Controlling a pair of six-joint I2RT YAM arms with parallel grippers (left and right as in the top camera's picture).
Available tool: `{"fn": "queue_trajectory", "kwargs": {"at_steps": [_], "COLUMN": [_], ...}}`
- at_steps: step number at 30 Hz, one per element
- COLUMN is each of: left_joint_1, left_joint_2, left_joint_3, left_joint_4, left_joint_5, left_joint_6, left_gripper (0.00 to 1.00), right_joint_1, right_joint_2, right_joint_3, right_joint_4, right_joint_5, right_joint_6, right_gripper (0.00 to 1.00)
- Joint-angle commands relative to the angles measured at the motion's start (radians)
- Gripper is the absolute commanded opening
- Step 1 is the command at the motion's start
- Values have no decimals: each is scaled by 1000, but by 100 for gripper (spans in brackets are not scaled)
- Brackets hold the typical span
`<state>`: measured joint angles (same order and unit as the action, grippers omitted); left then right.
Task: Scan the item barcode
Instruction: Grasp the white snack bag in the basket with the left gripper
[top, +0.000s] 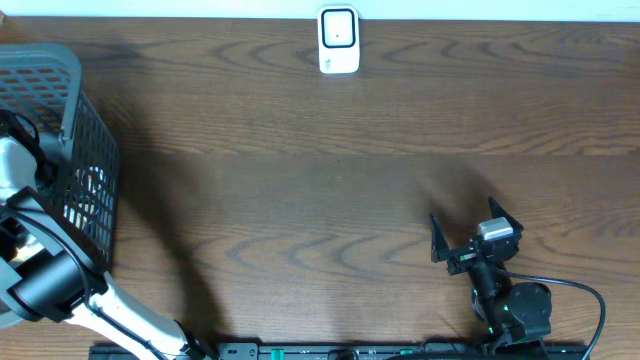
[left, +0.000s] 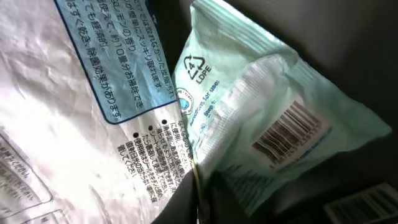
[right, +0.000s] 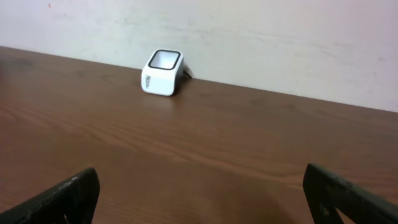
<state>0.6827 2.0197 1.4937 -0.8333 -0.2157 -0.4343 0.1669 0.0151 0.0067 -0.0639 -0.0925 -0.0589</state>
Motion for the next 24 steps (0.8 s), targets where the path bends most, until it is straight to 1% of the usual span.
{"fn": "queue_trajectory", "kwargs": {"at_steps": [1,5,6,7,8,9,10,12,14,15,16,20,24], "left_joint_1": [8,8,8,8,9,12,16,34,63,85,101,171,232], "left_joint_2": [-51,-202,-225,-261,-280,-304,-317,-328,-321,-312,-307,-291,-291], "left_joint_3": [-21,-21,-21,-21,-21,-21,-22,-22,-24,-29,-34,-98,-163], "left_joint_4": [-29,18,25,31,34,34,30,1,-43,-63,-72,-80,-43], "left_joint_5": [-14,-14,-14,-15,-15,-15,-18,-27,-37,-37,-36,-36,-35], "left_joint_6": [37,37,36,33,33,29,18,-25,-73,-98,-111,-127,-203], "left_gripper": [7,7,14,41,61,78,87,91,92,96,98,98,98], "right_joint_1": [7,7,7,7,7,7,7,7,7,7,7,7,7], "right_joint_2": [-4,-4,-4,-4,-4,-4,-4,-4,-4,-4,-4,-4,-4], "right_joint_3": [-1,-1,-1,-1,-1,-1,-1,-1,-1,-1,-1,-1,-1], "right_joint_4": [-4,-4,-4,-4,-4,-4,-4,-4,-4,-4,-4,-4,-4], "right_joint_5": [5,5,5,5,5,5,5,5,5,5,5,5,5], "right_joint_6": [9,9,9,9,9,9,9,9,9,9,9,9,9], "right_gripper": [99,99,99,99,99,99,99,99,99,99,99,99,99]}}
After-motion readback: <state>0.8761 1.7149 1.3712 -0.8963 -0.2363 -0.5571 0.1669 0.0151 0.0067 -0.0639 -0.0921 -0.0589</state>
